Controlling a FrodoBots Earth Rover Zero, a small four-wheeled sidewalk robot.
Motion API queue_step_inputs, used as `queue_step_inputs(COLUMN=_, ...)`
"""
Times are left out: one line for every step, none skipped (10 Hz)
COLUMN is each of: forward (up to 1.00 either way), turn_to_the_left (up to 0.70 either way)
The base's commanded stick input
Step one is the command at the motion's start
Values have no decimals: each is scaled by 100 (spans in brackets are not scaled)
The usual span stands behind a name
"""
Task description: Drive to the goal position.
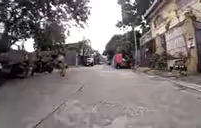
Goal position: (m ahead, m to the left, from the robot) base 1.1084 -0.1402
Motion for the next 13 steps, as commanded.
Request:
queue_step_inputs(forward=100, turn_to_the_left=0)
queue_step_inputs(forward=100, turn_to_the_left=0)
queue_step_inputs(forward=100, turn_to_the_left=0)
queue_step_inputs(forward=100, turn_to_the_left=0)
queue_step_inputs(forward=100, turn_to_the_left=0)
queue_step_inputs(forward=100, turn_to_the_left=0)
queue_step_inputs(forward=100, turn_to_the_left=0)
queue_step_inputs(forward=100, turn_to_the_left=0)
queue_step_inputs(forward=100, turn_to_the_left=0)
queue_step_inputs(forward=100, turn_to_the_left=0)
queue_step_inputs(forward=100, turn_to_the_left=0)
queue_step_inputs(forward=100, turn_to_the_left=0)
queue_step_inputs(forward=100, turn_to_the_left=0)
